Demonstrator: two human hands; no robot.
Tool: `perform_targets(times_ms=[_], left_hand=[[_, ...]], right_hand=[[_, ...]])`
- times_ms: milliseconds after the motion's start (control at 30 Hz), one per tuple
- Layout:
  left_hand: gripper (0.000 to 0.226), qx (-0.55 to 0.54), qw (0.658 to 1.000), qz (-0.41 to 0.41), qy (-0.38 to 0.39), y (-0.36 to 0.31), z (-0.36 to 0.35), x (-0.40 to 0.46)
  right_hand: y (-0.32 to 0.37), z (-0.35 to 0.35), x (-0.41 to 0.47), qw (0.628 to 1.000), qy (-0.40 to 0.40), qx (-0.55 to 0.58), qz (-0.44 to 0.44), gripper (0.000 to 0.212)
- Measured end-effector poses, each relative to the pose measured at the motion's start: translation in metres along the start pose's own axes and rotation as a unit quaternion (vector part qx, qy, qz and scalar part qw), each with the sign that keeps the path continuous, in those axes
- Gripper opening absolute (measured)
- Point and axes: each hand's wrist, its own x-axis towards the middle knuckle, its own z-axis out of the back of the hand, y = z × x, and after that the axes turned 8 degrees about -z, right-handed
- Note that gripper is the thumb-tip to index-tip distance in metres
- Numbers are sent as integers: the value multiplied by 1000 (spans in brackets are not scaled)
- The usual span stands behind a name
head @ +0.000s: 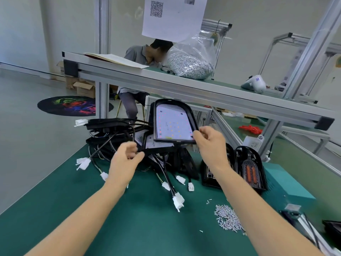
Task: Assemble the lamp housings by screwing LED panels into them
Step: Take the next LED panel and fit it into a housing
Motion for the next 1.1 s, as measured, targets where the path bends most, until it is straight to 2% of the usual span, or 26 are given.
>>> perform_targets(times_ms=[33, 100, 167, 200, 333, 533, 667, 767, 900, 1000, 1100], left_hand=[[30, -120, 989, 77, 28, 0, -1, -6], [49, -315, 924, 197, 89, 3, -3, -17], [65, -400, 878, 215, 153, 2, 0, -28], [64, -412, 867, 211, 183, 0, 1, -33], [50, -406, 852, 271, 188, 1, -3, -50], [42, -351, 843, 357, 196, 14, -8, -77], [34, -345, 839, 396, 145, 21, -14, -88], [27, -320, 846, 411, 113, 24, -16, -92], [24, -302, 850, 417, 108, 29, -18, -94], [21, -286, 860, 407, 111, 32, -19, -95], [26, -286, 865, 397, 112, 31, -17, -95]], right_hand=[[-4, 3, -11, 1000, 6, 8, 9, 17], [-15, 5, -34, 999, 18, 25, 23, 19], [-29, 5, -61, 998, 38, 36, 31, 25], [-37, 4, -75, 998, 50, 37, 33, 25], [-73, 6, -127, 996, 84, 24, 19, 31], [-105, 19, -160, 991, 132, -1, -34, 20], [-107, 26, -158, 983, 174, -39, -51, 12], [-108, 27, -155, 979, 185, -65, -55, 8], [-110, 29, -159, 974, 192, -95, -79, 17], [-112, 31, -158, 974, 171, -132, -65, 25], [-110, 34, -154, 968, 204, -133, -60, 30]])
